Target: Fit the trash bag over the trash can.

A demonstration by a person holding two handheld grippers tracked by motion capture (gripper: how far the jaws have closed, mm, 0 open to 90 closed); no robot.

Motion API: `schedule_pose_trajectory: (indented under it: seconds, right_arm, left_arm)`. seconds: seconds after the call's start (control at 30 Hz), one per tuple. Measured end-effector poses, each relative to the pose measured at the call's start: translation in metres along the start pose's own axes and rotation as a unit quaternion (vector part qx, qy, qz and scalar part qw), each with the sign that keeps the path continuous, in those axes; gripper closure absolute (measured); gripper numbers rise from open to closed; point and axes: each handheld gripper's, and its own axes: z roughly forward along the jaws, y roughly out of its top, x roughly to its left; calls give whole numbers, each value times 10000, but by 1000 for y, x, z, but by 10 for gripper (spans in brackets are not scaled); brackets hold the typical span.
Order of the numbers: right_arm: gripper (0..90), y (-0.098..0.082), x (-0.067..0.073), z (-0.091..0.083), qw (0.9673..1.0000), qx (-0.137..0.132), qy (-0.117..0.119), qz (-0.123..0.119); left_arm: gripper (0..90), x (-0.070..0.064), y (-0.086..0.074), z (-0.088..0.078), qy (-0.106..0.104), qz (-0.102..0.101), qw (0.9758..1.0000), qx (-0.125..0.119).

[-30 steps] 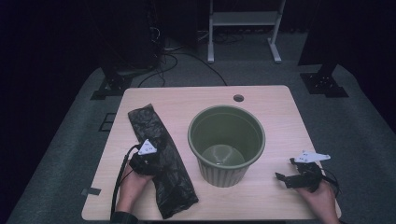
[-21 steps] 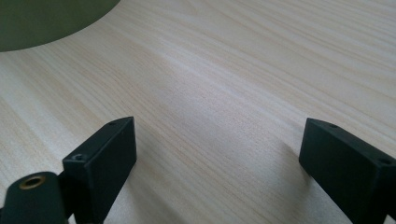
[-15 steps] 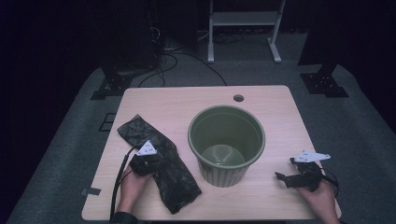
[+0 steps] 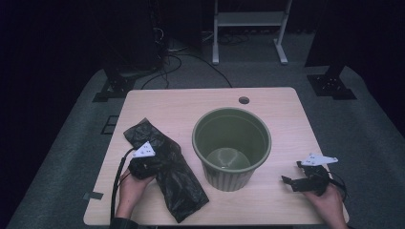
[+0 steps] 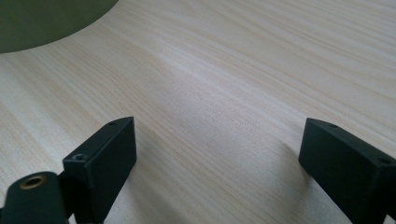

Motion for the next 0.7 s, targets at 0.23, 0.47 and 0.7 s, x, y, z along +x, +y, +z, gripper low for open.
schedule_pose_trajectory:
  seconds: [0.23,0.47,0.7]
  right_arm:
    - [99,0,0,0,10000,0,-3,-1]
    - [99,0,0,0,10000,1,-2,-1]
    - [100,0,0,0,10000,-3,-37,40]
  left_arm:
    - [886,-6,7,-9,-234,169,9991,-324]
    - [886,-13,21,-20,-432,260,9954,-815]
    - [886,-13,27,-29,-754,247,9878,-1342]
